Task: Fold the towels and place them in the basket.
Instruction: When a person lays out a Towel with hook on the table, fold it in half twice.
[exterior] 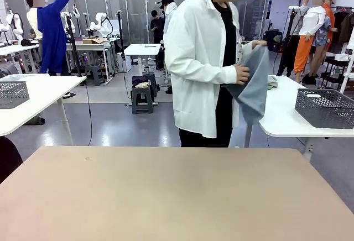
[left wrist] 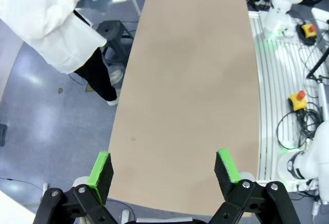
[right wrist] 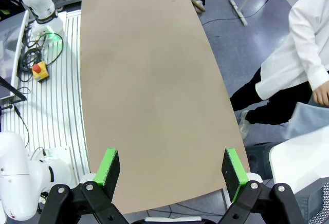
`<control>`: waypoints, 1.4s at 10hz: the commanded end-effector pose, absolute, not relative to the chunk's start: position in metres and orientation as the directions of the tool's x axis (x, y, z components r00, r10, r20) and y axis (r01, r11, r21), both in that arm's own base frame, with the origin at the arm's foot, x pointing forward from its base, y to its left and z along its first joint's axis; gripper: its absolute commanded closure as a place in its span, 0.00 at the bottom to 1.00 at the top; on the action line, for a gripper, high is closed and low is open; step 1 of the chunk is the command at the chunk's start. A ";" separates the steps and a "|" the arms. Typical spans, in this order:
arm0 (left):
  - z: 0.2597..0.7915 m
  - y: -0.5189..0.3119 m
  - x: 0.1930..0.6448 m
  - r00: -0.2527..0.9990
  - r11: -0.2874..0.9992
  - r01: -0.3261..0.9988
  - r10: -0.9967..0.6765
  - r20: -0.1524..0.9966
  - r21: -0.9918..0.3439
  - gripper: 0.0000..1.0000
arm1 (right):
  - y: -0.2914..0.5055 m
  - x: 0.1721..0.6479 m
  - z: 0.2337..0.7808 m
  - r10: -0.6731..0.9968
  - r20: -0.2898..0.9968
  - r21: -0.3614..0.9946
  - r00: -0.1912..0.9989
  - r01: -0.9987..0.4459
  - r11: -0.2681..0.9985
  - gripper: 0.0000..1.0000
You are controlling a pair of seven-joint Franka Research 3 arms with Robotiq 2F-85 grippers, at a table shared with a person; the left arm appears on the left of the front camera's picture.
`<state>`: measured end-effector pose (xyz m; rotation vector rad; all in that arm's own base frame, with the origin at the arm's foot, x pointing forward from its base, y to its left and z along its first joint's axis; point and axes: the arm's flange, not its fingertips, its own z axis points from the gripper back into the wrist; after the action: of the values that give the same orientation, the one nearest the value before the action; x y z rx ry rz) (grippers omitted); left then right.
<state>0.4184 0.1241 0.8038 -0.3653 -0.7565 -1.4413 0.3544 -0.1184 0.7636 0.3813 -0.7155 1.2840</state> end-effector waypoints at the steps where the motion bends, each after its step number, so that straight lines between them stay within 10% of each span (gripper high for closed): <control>1: 0.801 0.125 0.415 -0.068 0.082 0.974 -0.783 0.619 0.211 0.00 | -0.117 0.354 0.765 0.728 0.677 -0.127 0.106 -0.958 0.258 0.00; 14: 0.796 0.129 0.419 -0.049 0.101 0.973 -0.785 0.618 0.205 0.00 | -0.117 0.354 0.765 0.728 0.677 -0.127 0.106 -0.958 0.258 0.00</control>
<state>0.4188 0.1288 0.7962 -0.3401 -0.7039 -1.4702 0.3544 -0.1184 0.7636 0.3813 -0.7155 1.2840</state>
